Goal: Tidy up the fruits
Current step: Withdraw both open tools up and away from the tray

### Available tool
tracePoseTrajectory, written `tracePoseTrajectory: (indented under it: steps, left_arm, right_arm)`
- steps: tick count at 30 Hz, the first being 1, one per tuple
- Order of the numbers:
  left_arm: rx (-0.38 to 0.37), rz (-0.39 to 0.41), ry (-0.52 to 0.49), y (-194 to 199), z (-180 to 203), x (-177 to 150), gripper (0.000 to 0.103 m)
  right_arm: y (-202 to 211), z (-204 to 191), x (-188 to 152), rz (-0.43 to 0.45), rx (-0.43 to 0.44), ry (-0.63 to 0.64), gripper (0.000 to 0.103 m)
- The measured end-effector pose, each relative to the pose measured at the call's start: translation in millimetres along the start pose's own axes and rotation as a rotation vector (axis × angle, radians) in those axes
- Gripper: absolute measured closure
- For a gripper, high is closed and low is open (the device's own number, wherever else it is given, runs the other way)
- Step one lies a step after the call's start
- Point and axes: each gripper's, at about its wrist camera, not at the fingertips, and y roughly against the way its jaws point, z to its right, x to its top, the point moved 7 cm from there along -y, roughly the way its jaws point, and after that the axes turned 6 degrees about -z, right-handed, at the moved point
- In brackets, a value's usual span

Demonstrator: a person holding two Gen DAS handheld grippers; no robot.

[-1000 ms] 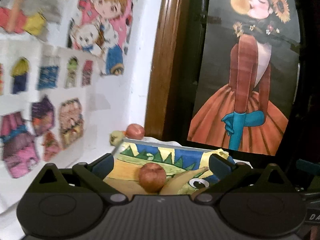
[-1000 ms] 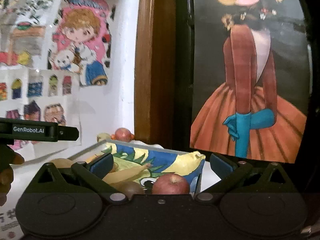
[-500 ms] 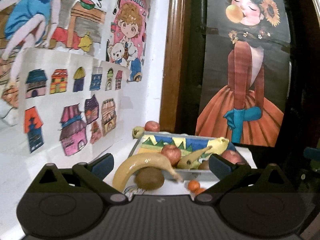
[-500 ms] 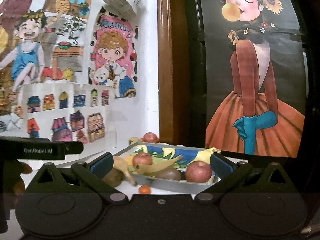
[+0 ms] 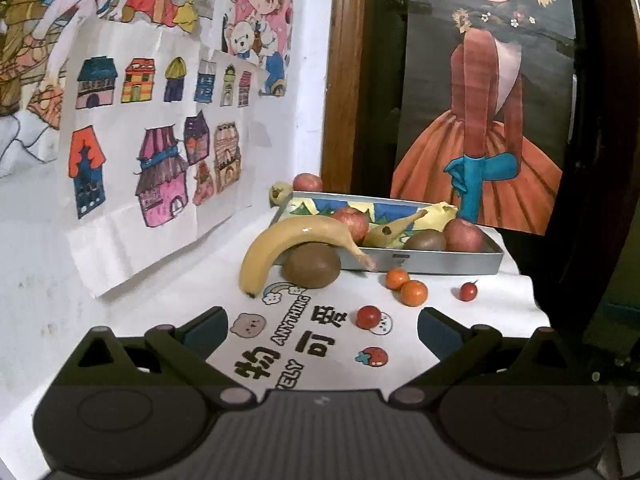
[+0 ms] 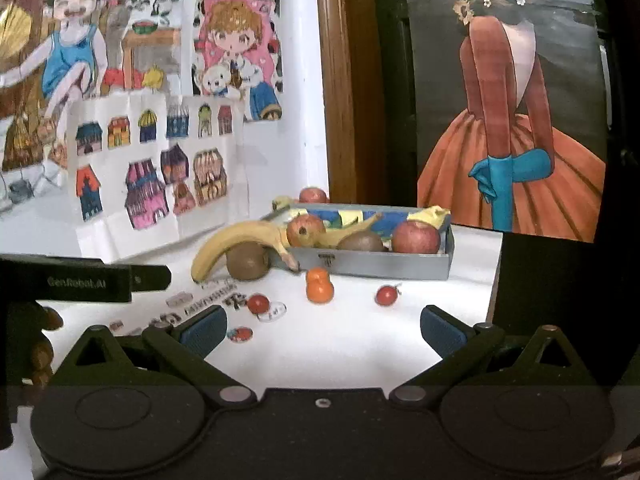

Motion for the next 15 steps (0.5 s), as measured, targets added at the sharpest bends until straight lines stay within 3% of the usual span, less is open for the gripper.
tracePoseTrajectory:
  steps: [5, 10, 15]
  left_arm:
    - [0.090, -0.018, -0.035, -3.8, -2.1, -1.6, 0.000]
    - [-0.028, -0.055, 0.031, -6.9, -3.7, -2.9, 0.000]
    - [-0.002, -0.070, -0.008, -11.5, -1.3, -1.8, 0.000]
  right_arm:
    - [-6.5, -1.1, -1.1, -0.021, -0.017, 0.018, 0.001]
    - [-9.9, -0.4, 1.6, -0.021, -0.013, 0.023, 0.001]
    - [-13.9, -0.9, 4.7, -0.019, -0.001, 0.035, 0.001]
